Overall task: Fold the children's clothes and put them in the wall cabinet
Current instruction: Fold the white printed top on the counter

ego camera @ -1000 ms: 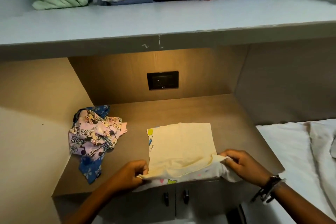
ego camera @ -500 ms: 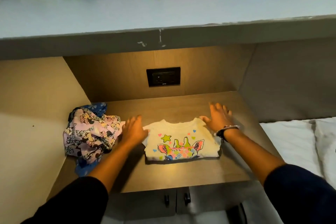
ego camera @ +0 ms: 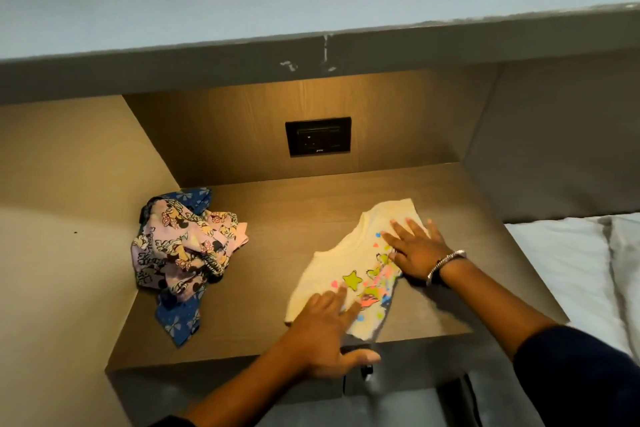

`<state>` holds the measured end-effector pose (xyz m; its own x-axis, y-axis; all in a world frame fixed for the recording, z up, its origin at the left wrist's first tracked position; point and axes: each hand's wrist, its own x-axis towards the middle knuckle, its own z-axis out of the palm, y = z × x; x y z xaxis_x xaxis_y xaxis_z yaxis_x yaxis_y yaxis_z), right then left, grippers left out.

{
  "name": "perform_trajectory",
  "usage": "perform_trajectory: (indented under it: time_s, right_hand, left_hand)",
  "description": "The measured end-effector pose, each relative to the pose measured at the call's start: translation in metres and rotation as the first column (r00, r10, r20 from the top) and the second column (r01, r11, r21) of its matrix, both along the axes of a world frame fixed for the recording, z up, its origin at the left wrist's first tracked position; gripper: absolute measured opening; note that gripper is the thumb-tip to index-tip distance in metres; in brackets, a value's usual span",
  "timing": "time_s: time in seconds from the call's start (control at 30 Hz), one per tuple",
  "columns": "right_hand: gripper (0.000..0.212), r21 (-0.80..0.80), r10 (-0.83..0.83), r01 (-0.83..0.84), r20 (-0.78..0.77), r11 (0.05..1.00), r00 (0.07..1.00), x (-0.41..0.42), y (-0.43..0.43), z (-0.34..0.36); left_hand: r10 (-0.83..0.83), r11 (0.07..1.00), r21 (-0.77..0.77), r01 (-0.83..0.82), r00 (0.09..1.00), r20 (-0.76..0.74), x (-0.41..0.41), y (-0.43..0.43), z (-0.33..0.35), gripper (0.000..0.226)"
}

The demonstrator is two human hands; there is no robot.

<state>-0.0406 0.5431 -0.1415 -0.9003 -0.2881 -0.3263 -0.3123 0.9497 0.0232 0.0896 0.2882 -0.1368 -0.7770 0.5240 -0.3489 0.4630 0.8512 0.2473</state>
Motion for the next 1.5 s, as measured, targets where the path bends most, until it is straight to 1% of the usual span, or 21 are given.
perform_trajectory:
  time_s: [0.1, 0.2, 0.3, 0.43, 0.5, 0.6, 0.67, 0.73, 0.8, 0.87, 0.9, 0.97, 1.0, 1.03, 1.1, 1.17, 1.23, 1.27, 1.33, 1.43, 1.5]
  right_hand:
    - [0.061, 0.096, 0.065, -0.056, -0.085, 0.994, 0.994, -0.012, -0.01, 0.013]
    - [0.053, -0.123, 0.124, -0.143, -0.15, 0.982, 0.981, 0.023, -0.023, 0.014]
    - [0.05, -0.298, 0.265, -0.322, -0.215, 0.899, 0.94, 0.085, -0.011, -0.004]
    - [0.091, -0.223, 0.354, -0.375, -0.131, 0.9, 0.926, 0.136, 0.011, -0.027]
    - [0.094, -0.154, 0.369, -0.385, -0.12, 0.91, 0.922, 0.14, 0.012, -0.027]
    - [0.085, -0.151, 0.408, -0.455, -0.265, 0.878, 0.874, 0.142, 0.004, -0.021]
    - [0.071, -0.257, 0.375, -0.487, -0.383, 0.835, 0.844, 0.147, 0.002, -0.022]
    - [0.052, -0.441, 0.262, -0.447, -0.418, 0.778, 0.87, 0.153, 0.001, -0.018]
    - [0.034, -0.637, 0.105, -0.27, -0.284, 0.723, 0.953, 0.155, 0.0, -0.007]
    - [0.023, -0.815, -0.018, -0.033, -0.054, 0.579, 0.998, 0.15, -0.002, 0.009]
    - [0.016, -0.878, -0.063, 0.086, 0.065, 0.471, 0.996, 0.144, -0.003, 0.017]
    - [0.006, -0.913, -0.138, 0.289, 0.259, 0.288, 0.956, 0.13, -0.007, 0.029]
    - [0.013, -0.9, -0.167, 0.377, 0.346, 0.22, 0.923, 0.121, -0.008, 0.032]
    - [0.018, -0.871, -0.185, 0.464, 0.435, 0.161, 0.881, 0.113, -0.007, 0.031]
    - [0.024, -0.794, -0.234, 0.596, 0.561, 0.118, 0.794, 0.094, -0.009, 0.027]
    - [0.03, -0.74, -0.324, 0.645, 0.572, 0.193, 0.753, 0.073, -0.013, 0.022]
    - [0.032, -0.692, -0.456, 0.597, 0.413, 0.406, 0.788, 0.057, -0.019, 0.017]
    - [0.035, -0.651, -0.513, 0.566, 0.301, 0.505, 0.804, 0.052, -0.021, 0.016]
    - [0.045, -0.561, -0.55, 0.486, 0.063, 0.67, 0.833, 0.052, -0.023, 0.013]
    - [0.058, -0.459, -0.401, 0.261, -0.241, 0.849, 0.884, 0.066, -0.017, 0.007]
    - [0.068, -0.409, -0.154, 0.007, -0.327, 0.913, 0.933, 0.082, -0.009, 0.004]
  left_hand:
    - [-0.092, 0.995, 0.041, 0.093, 0.995, -0.023, 0.008, 0.021, 0.004, 0.101]
    - [-0.151, 0.981, 0.102, 0.163, 0.982, -0.112, -0.001, 0.013, -0.002, 0.102]
    - [-0.239, 0.969, 0.036, 0.244, 0.965, -0.109, -0.009, -0.012, -0.016, 0.118]
    - [-0.363, 0.93, -0.086, 0.357, 0.929, -0.068, -0.014, -0.026, -0.024, 0.132]
    - [-0.355, 0.935, -0.05, 0.351, 0.921, -0.161, -0.01, -0.024, -0.021, 0.117]
    - [-0.366, 0.916, 0.0, 0.4, 0.838, -0.405, 0.002, -0.021, -0.016, 0.083]
    - [-0.364, 0.884, 0.082, 0.461, 0.786, -0.499, 0.008, -0.02, -0.014, 0.062]
    - [-0.312, 0.857, 0.219, 0.467, 0.807, -0.501, 0.011, -0.021, -0.007, 0.04]
    - [-0.217, 0.842, 0.407, 0.354, 0.913, -0.345, 0.01, -0.024, 0.006, 0.022]
    - [-0.079, 0.815, 0.577, 0.042, 0.996, 0.04, 0.004, -0.025, 0.023, 0.017]
    - [0.006, 0.768, 0.625, -0.14, 0.977, 0.211, -0.002, -0.025, 0.031, 0.013]
    - [0.159, 0.663, 0.619, -0.42, 0.888, 0.432, -0.025, -0.023, 0.048, 0.009]
    - [0.183, 0.63, 0.591, -0.504, 0.836, 0.517, -0.039, -0.022, 0.054, 0.008]
    - [0.184, 0.61, 0.56, -0.561, 0.787, 0.589, -0.054, -0.02, 0.059, 0.01]
    - [0.236, 0.59, 0.464, -0.661, 0.691, 0.683, -0.081, -0.014, 0.059, 0.016]
    - [0.368, 0.546, 0.368, -0.752, 0.611, 0.701, -0.101, -0.006, 0.048, 0.016]
    - [0.514, 0.512, 0.335, -0.791, 0.595, 0.618, -0.11, 0.003, 0.034, 0.017]
    - [0.587, 0.526, 0.328, -0.785, 0.613, 0.529, -0.111, 0.006, 0.029, 0.021]
    - [0.687, 0.631, 0.267, -0.728, 0.685, 0.244, -0.104, 0.009, 0.028, 0.031]
    - [0.558, 0.826, 0.21, -0.523, 0.812, -0.173, -0.081, 0.012, 0.024, 0.054]
    - [0.318, 0.938, 0.246, -0.244, 0.889, -0.33, -0.062, 0.016, 0.019, 0.062]
